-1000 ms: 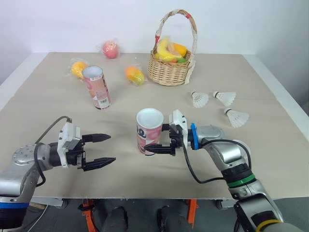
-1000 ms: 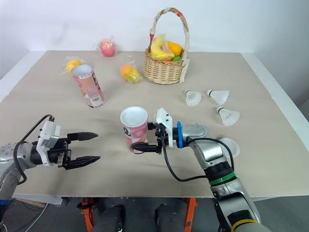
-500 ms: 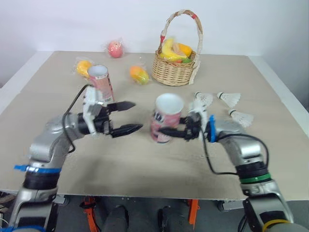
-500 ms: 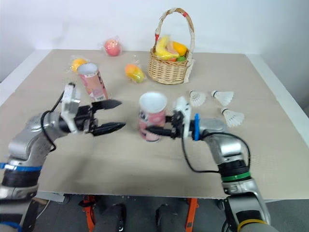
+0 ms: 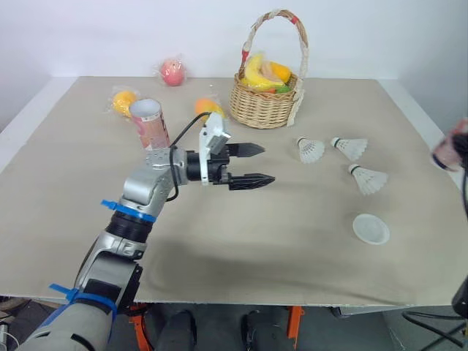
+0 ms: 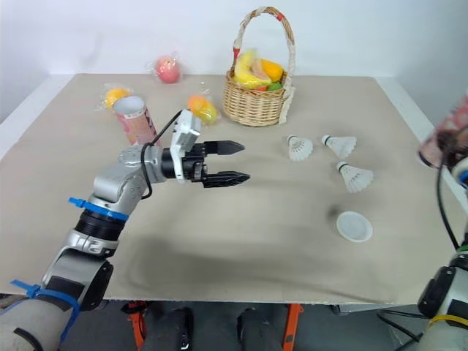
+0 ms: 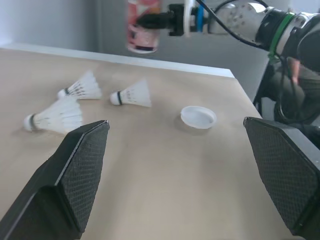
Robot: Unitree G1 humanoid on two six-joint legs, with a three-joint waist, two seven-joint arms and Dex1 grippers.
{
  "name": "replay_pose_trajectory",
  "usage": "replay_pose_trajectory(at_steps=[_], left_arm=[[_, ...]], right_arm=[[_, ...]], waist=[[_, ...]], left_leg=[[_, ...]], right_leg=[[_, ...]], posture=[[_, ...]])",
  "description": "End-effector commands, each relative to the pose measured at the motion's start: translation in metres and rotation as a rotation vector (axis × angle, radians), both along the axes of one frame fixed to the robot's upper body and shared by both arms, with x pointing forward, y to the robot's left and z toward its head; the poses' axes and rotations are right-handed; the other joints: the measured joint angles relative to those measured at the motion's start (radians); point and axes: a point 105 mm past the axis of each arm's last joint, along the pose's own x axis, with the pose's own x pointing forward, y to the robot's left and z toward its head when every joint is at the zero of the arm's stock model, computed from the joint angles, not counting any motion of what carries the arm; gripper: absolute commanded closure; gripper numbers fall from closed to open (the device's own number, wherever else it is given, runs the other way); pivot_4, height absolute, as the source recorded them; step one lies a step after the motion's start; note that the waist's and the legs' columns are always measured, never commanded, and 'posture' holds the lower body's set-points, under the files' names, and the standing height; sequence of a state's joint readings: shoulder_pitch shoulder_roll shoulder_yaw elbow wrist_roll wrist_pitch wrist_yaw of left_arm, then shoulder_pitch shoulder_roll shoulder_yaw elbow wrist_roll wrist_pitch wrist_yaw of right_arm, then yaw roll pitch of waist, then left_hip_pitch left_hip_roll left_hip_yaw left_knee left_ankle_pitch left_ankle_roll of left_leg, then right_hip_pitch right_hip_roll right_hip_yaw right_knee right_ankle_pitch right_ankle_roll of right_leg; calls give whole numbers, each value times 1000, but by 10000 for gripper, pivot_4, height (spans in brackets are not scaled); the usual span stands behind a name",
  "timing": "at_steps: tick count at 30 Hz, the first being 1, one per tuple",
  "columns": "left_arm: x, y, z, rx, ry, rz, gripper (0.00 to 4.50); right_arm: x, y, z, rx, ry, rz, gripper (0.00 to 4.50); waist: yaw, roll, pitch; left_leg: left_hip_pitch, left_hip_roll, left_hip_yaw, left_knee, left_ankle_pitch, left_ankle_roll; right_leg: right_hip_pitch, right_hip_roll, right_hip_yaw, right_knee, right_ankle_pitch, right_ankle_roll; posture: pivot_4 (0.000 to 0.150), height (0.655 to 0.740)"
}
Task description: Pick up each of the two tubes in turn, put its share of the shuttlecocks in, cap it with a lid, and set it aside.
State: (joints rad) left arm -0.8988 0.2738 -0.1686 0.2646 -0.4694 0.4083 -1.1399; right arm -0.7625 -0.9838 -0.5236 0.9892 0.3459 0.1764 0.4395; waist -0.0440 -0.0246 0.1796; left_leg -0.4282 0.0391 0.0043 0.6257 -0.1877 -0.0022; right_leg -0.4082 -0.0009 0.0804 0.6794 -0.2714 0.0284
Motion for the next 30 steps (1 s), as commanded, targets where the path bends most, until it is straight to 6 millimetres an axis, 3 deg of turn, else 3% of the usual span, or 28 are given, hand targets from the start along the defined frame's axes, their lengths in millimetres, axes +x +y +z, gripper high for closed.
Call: replay_pose_trajectory(at_steps=[1,5,14,24,25,28,30], left_arm=[[4,-6,8,-2,-44,16,0],[11,-8,6,-8,-31,56,0],[12,-4,0,-10,-22,84,0],[12,-1,0,-21,-17,106,0],[12,-1,1,-22,-17,107,0],[13,-1,3,-27,-19,108,0],[13,0,4,-29,-19,107,0]], right_arm=[[-11,-14,0,-6,-25,-68,22692],[-7,-9,-20,28,-1,-52,22692],[10,9,-38,66,36,-3,22692],[10,15,-70,77,138,9,22692],[11,16,-72,82,142,18,14527],[11,20,-75,75,162,52,1095],[11,22,-75,85,163,78,452]], waist=[[-8,0,0],[-16,1,0],[-17,1,0],[-14,1,0],[-14,1,0],[-14,1,0],[-14,1,0]], left_leg=[[2,-1,0,-1,0,0],[6,-2,2,-2,1,-1],[5,-9,4,0,3,-2],[4,-9,6,1,2,-2],[4,-9,6,1,2,-2],[4,-9,6,2,2,-2],[4,-9,6,2,2,-2]], right_leg=[[1,0,1,0,0,0],[2,0,5,2,1,2],[3,-7,8,1,3,11],[3,-8,9,1,3,12],[3,-8,9,1,3,12],[4,-8,8,1,3,12],[4,-8,9,1,3,13]], posture=[[1500,7400],[1500,7400],[1500,7400],[1500,7400],[1500,7400],[1500,7400],[1500,7400]])
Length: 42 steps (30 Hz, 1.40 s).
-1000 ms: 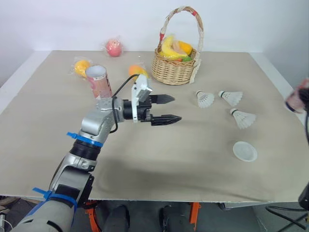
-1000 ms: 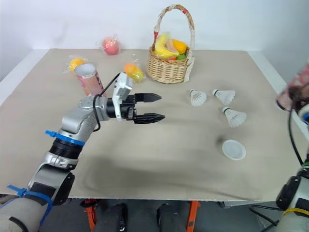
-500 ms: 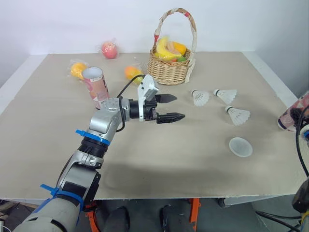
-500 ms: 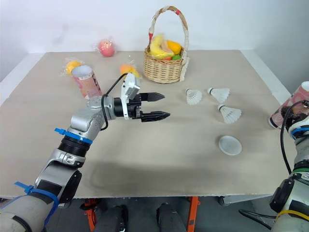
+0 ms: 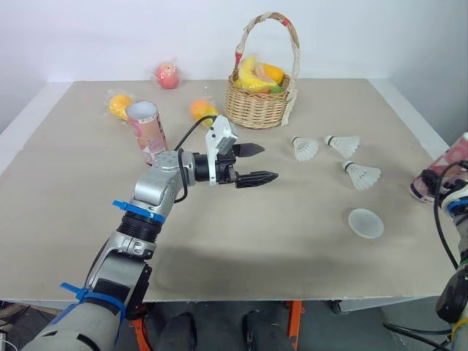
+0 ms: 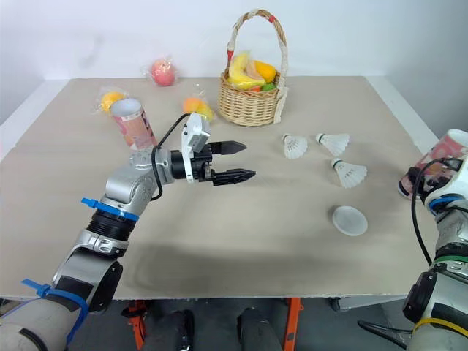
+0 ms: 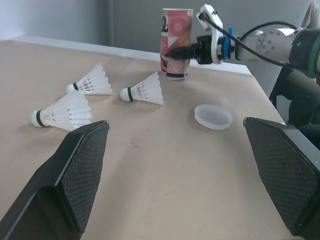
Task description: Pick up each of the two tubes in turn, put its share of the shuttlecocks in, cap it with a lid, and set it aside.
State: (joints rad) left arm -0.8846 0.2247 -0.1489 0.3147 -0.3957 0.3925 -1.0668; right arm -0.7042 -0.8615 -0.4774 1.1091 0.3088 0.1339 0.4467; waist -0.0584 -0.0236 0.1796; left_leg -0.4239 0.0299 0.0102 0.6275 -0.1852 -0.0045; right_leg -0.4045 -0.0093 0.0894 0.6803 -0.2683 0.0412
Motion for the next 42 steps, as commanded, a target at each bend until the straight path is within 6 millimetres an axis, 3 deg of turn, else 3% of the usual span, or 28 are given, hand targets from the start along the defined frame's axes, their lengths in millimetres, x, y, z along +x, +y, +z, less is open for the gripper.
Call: replay_pose_trajectory(at_steps=[1,13,20,22,24,27,29,33,37,42], left_arm=[[-2,3,17,-33,-53,1,0],[0,5,20,-44,-48,-1,0],[1,10,17,-50,-25,11,0],[2,23,7,-41,10,66,0],[4,38,-8,-17,45,154,0],[10,61,-29,0,107,331,0],[14,76,-41,2,141,447,0],[18,116,-63,-8,194,727,0],[17,150,-65,-100,190,962,0],[16,172,-75,-130,167,1125,0]], right_arm=[[-1,-1,12,2,-26,35,452],[-31,-9,12,-11,35,130,452],[-55,12,12,-29,59,327,452],[-69,34,28,-72,15,489,452],[-79,69,44,-105,-20,676,452],[-81,115,48,-148,-9,872,452],[-80,136,52,-145,-31,958,452],[-70,187,61,-135,-113,1140,452],[-47,231,72,-151,-240,1206,452],[-19,272,64,-159,-275,1224,452]], waist=[[0,0,0],[6,0,0],[8,0,0],[10,2,-1],[7,6,-3],[-4,6,-3],[-5,5,-2],[-3,0,0],[4,-2,1],[15,-4,1]], left_leg=[[0,0,0,0,0,0],[0,0,0,1,0,0],[0,0,0,2,0,0],[0,0,-1,3,0,0],[0,0,-1,3,-1,1],[2,1,-2,4,-1,1],[2,1,-4,6,-1,1],[2,0,-6,10,2,4],[1,0,-6,10,7,4],[0,0,-6,10,9,4]], right_leg=[[0,0,0,0,0,0],[0,0,0,0,0,1],[1,0,0,0,0,3],[1,0,-1,0,-3,8],[1,0,0,0,-3,9],[1,2,4,1,-2,9],[2,3,4,1,0,11],[4,3,2,0,7,11],[3,3,2,0,12,11],[2,4,2,0,14,11]], posture=[[1500,7400],[1500,7400],[1500,7400],[1500,7400],[1500,7400],[1500,7400],[1500,7400],[1500,7400],[1500,7400],[1500,7400]])
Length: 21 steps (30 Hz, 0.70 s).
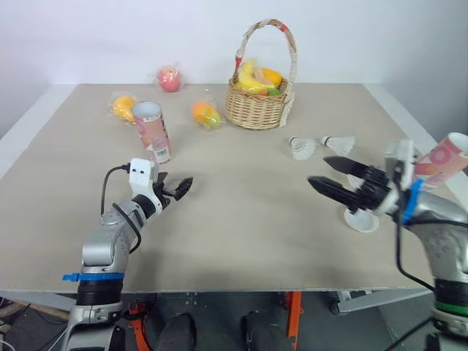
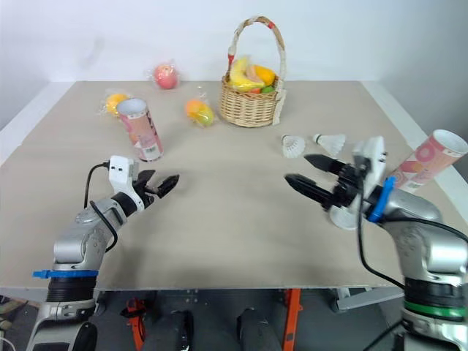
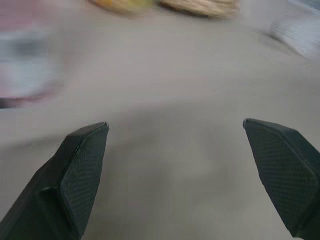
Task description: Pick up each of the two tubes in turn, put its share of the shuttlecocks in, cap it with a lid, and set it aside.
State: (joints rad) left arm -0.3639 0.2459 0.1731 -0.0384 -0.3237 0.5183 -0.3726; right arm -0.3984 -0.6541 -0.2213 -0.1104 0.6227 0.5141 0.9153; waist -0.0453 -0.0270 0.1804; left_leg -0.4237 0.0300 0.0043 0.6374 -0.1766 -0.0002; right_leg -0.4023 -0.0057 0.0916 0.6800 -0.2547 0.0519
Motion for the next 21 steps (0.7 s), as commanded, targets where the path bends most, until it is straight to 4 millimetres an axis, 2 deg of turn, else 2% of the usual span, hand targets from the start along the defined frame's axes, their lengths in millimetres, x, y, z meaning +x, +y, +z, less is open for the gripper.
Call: replay_pose_trajectory(at_steps=[1,6,10,17,21], left_arm=[[2,17,12,7,-73,106,0],[8,28,10,65,-86,122,0],[27,41,6,111,-72,169,0],[51,32,10,199,-111,68,0],[63,40,15,236,-121,71,0]], right_arm=[[10,19,1,-11,-47,10,452],[11,36,0,-7,-63,50,452],[10,42,-5,-10,-68,62,452],[5,46,-5,-12,-82,72,452],[2,44,-5,-14,-78,71,452]], waist=[[5,0,0],[16,0,0],[18,0,0],[22,-1,0],[22,-1,0]], left_leg=[[-1,0,0,0,0,0],[-7,-1,-2,0,-1,-1],[-8,-1,-3,0,-2,-2],[-8,0,-5,0,-1,-2],[-9,-1,-5,0,-1,-2]], right_leg=[[0,0,0,0,0,0],[-5,-1,-3,0,1,-7],[-5,-2,-5,-2,1,-7],[-5,0,-7,-3,2,-7],[-5,-1,-8,-3,2,-8]], posture=[[1500,7400],[1500,7400],[1500,7400],[1500,7400],[1500,7400]])
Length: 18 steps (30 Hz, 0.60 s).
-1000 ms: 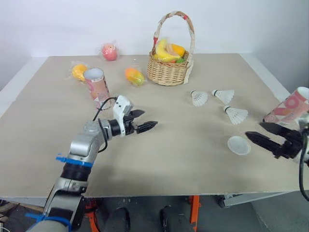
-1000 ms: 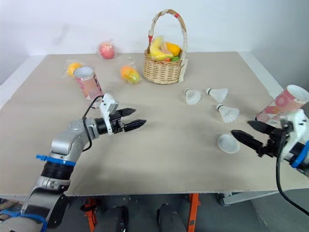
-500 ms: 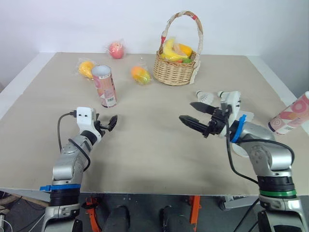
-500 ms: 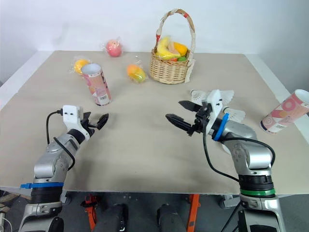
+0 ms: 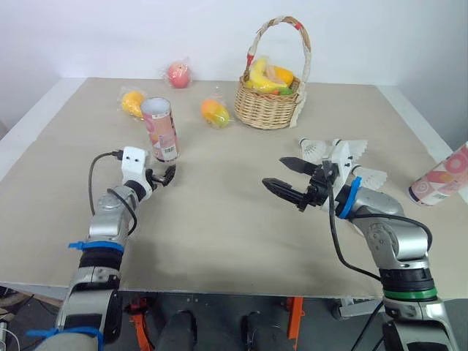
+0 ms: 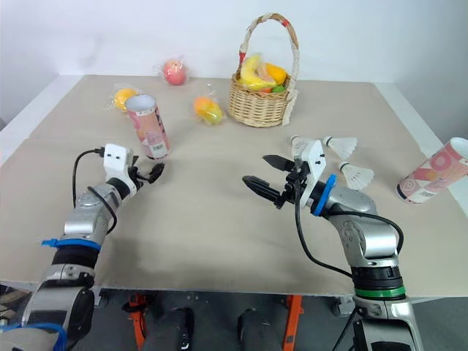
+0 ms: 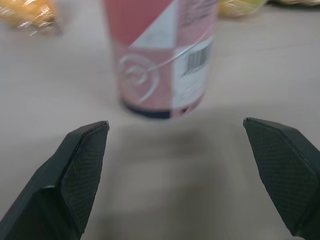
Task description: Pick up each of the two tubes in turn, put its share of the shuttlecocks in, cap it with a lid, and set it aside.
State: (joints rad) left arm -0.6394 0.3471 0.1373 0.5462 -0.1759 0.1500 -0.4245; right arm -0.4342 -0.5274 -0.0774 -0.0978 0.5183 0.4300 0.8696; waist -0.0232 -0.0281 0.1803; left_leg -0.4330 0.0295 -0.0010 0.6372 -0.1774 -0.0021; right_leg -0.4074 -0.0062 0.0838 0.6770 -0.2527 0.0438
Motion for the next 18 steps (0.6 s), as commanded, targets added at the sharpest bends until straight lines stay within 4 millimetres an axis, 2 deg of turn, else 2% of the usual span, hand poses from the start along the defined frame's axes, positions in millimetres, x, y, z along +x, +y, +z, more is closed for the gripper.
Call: replay_pose_trajectory(at_steps=[1,6,13,18], left_arm=[[12,11,18,65,-61,6,0],[25,13,27,85,-73,16,0],[36,-11,33,50,-72,-72,0],[42,-15,40,22,-70,-64,0]], right_arm=[[-8,-1,12,7,-50,16,452],[-10,-3,6,7,-28,6,452],[-23,0,4,9,-4,53,452],[-24,0,5,16,-6,44,452]], waist=[[-1,0,0],[1,0,0],[1,0,0],[0,0,0]], left_leg=[[-1,0,0,0,0,0],[-3,0,-2,0,0,0],[-4,-1,-4,0,0,0],[-4,-1,-5,0,0,0]], right_leg=[[0,0,0,0,0,0],[-1,0,-2,-1,0,0],[-1,-1,-4,-2,0,0],[-1,0,-5,-2,0,0]], posture=[[1500,7400],[1500,7400],[1500,7400],[1500,7400]])
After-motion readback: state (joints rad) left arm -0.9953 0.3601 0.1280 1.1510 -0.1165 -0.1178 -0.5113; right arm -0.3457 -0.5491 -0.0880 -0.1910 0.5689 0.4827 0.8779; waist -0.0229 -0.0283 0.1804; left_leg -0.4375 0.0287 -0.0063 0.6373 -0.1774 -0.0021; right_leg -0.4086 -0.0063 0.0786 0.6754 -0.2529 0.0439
